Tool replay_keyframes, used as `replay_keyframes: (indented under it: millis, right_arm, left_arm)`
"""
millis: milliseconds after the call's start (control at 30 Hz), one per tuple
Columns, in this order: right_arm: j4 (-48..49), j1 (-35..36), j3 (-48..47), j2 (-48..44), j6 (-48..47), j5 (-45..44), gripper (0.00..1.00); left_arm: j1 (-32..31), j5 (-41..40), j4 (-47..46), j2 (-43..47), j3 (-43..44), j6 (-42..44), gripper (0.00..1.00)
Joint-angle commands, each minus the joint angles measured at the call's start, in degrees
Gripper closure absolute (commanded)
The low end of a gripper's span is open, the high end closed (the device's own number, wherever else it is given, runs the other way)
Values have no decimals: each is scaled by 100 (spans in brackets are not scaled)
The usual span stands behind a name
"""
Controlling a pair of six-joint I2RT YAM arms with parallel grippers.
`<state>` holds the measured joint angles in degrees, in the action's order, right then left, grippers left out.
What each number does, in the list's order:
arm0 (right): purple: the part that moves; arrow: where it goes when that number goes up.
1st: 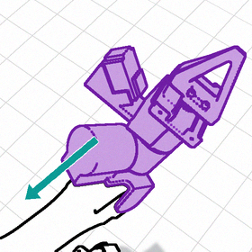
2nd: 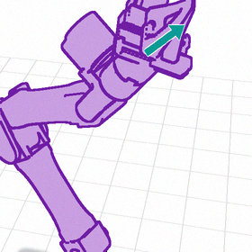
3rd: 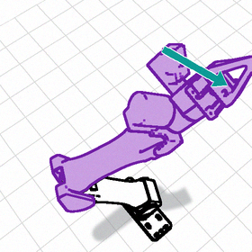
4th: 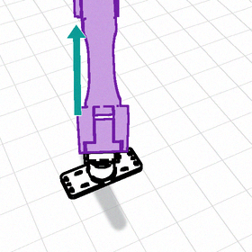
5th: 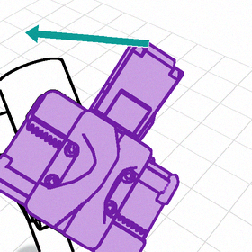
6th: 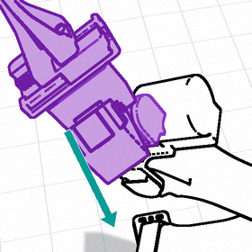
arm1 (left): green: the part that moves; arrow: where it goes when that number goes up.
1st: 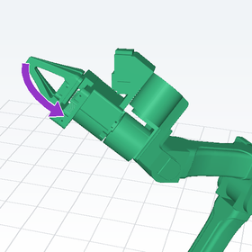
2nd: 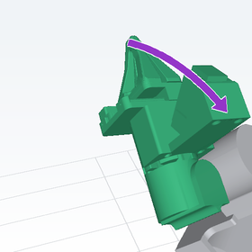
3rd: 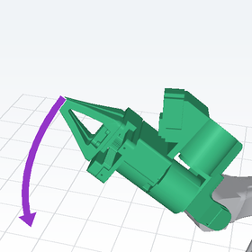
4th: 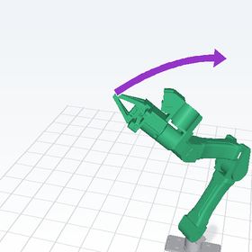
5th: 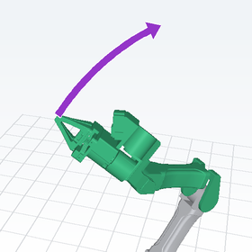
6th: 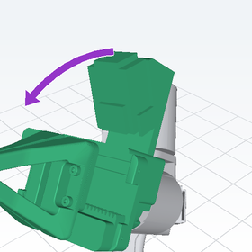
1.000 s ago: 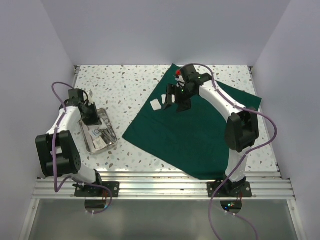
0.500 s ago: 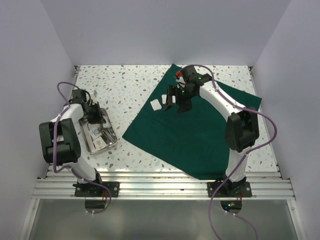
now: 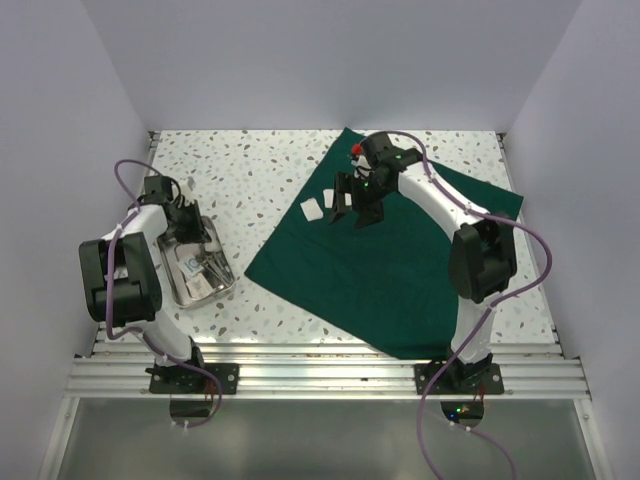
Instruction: Prepare the surgical pack
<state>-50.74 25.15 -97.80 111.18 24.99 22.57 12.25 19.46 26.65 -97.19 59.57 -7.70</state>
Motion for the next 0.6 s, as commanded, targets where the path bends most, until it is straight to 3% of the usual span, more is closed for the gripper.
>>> replay_keyframes:
  millis: [0, 333, 567]
  right_arm:
    - [-147, -19, -169, 71, -100, 178, 19]
    - [-191, -27, -213, 97, -117, 160, 19]
    - [-164, -19, -213, 150, -100, 169, 19]
  left_arm:
    - [49, -48, -222, 7, 344, 173, 100]
    - [58, -56, -134, -467, 520, 129, 100]
    - [84, -636, 112, -608, 643, 111, 96]
